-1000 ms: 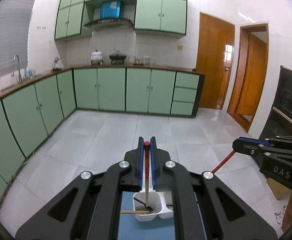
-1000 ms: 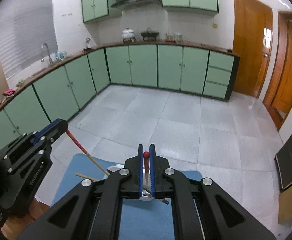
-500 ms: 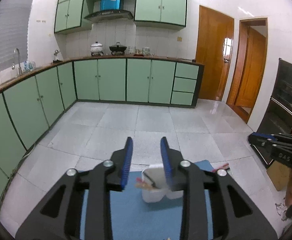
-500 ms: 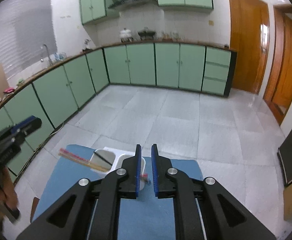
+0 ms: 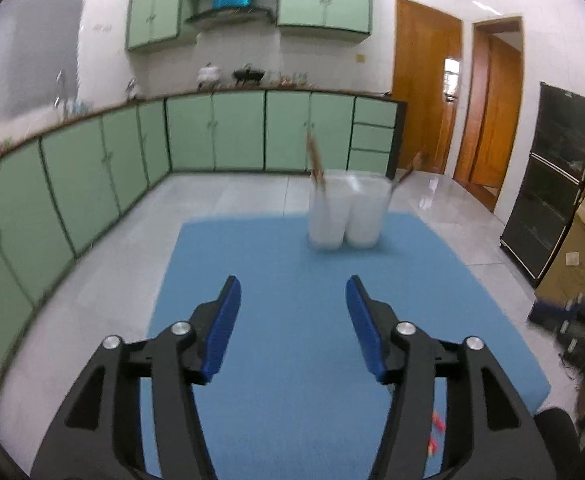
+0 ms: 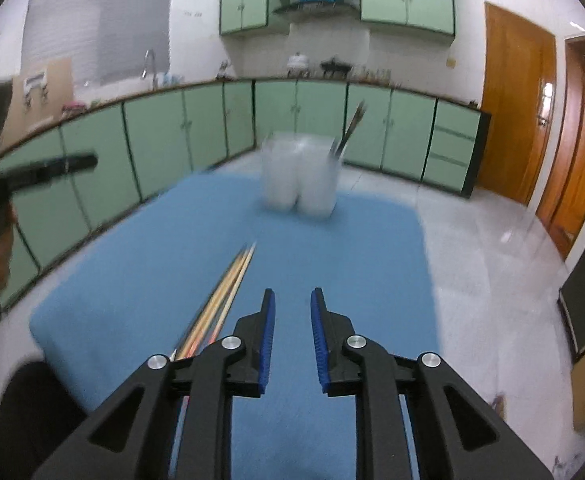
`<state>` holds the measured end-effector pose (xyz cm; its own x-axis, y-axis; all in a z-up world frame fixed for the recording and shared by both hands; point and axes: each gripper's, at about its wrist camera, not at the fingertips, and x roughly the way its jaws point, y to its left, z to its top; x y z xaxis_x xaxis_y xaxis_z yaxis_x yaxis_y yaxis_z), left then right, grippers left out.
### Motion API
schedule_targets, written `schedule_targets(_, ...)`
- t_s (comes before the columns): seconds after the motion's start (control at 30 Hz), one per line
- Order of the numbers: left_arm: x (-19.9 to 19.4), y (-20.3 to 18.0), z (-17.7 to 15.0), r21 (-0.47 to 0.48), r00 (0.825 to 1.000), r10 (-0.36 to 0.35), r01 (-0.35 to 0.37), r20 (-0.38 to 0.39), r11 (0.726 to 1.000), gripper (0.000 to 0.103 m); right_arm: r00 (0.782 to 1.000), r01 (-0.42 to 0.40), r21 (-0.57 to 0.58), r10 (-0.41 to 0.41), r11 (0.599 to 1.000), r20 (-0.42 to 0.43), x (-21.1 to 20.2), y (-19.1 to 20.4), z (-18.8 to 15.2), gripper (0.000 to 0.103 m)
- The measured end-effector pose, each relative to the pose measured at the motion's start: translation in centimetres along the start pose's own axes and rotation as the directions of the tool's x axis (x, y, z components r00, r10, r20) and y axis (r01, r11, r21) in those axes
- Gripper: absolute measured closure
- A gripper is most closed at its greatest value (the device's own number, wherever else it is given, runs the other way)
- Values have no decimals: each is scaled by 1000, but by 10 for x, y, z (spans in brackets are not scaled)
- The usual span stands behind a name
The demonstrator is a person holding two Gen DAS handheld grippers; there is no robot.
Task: Organize utensils
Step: 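Grasp a red-patterned chopstick on the table with the right gripper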
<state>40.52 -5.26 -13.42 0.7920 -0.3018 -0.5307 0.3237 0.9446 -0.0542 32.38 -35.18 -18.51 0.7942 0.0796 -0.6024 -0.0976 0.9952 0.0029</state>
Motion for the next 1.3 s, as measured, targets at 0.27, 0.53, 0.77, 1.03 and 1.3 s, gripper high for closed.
schedule_targets(0.27, -7, 5, -96, -67, 996, 46, -51, -80, 996, 42, 995, -43, -28, 40, 999, -88, 33, 60, -87, 85)
schedule_targets(0.53, 2, 17, -126, -130, 990, 43, -60, -134, 990, 42, 998, -44, -46, 42, 998, -51, 47, 76, -90, 83)
schedule_targets(0.77, 10, 9, -132, -119, 989, 29, -46, -148, 992, 42, 999, -34, -44, 32, 998, -33, 60, 75, -79, 82)
schedule_targets(1.03, 20, -20, -141, -61, 986, 6, -17, -168, 998, 42, 999, 25, 22, -24, 999, -39, 60, 46, -78, 97)
schedule_targets(1.3, 31, -67, -155, 18, 977, -43, 48, -210, 999, 42, 997, 61, 95, -56, 994, -50, 50, 15, -87, 97)
